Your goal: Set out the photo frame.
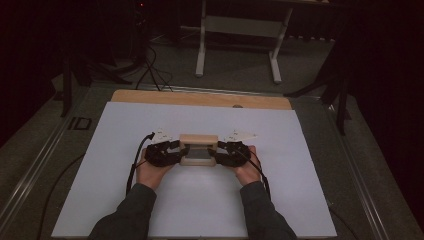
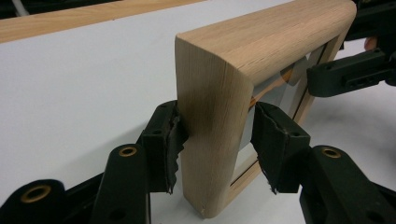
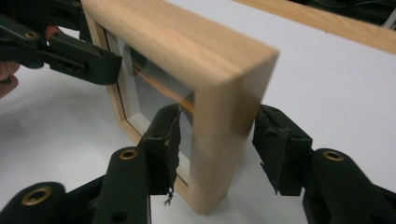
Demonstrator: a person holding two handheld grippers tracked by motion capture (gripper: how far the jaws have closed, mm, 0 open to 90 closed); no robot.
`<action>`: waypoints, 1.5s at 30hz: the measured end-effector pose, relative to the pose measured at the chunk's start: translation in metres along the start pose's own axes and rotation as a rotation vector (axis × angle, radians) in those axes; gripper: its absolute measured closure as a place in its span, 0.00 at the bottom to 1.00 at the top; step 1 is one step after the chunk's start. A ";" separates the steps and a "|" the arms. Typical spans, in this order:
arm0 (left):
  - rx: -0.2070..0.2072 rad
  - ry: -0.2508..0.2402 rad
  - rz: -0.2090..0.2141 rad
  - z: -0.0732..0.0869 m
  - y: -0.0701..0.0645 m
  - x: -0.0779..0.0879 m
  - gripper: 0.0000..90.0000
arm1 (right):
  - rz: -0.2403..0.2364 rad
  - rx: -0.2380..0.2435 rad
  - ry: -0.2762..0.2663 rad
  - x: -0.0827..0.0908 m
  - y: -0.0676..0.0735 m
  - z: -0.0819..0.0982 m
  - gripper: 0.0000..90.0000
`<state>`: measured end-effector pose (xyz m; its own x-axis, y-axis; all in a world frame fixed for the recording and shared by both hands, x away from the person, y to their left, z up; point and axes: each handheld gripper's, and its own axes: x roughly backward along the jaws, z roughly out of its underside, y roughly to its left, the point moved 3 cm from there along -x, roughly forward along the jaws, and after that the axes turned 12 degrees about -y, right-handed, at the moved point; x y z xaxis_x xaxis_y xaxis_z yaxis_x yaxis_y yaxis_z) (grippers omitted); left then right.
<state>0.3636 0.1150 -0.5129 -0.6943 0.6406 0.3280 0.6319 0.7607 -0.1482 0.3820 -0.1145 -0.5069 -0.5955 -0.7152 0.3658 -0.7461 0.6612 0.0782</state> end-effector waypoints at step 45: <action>0.056 0.042 0.020 0.015 0.011 -0.012 0.59 | -0.005 -0.034 0.041 -0.004 -0.005 0.017 0.61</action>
<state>0.3736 0.1175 -0.5325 -0.6660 0.6517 0.3631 0.6243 0.7533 -0.2068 0.3831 -0.1188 -0.5246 -0.5790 -0.7090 0.4026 -0.7380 0.6657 0.1108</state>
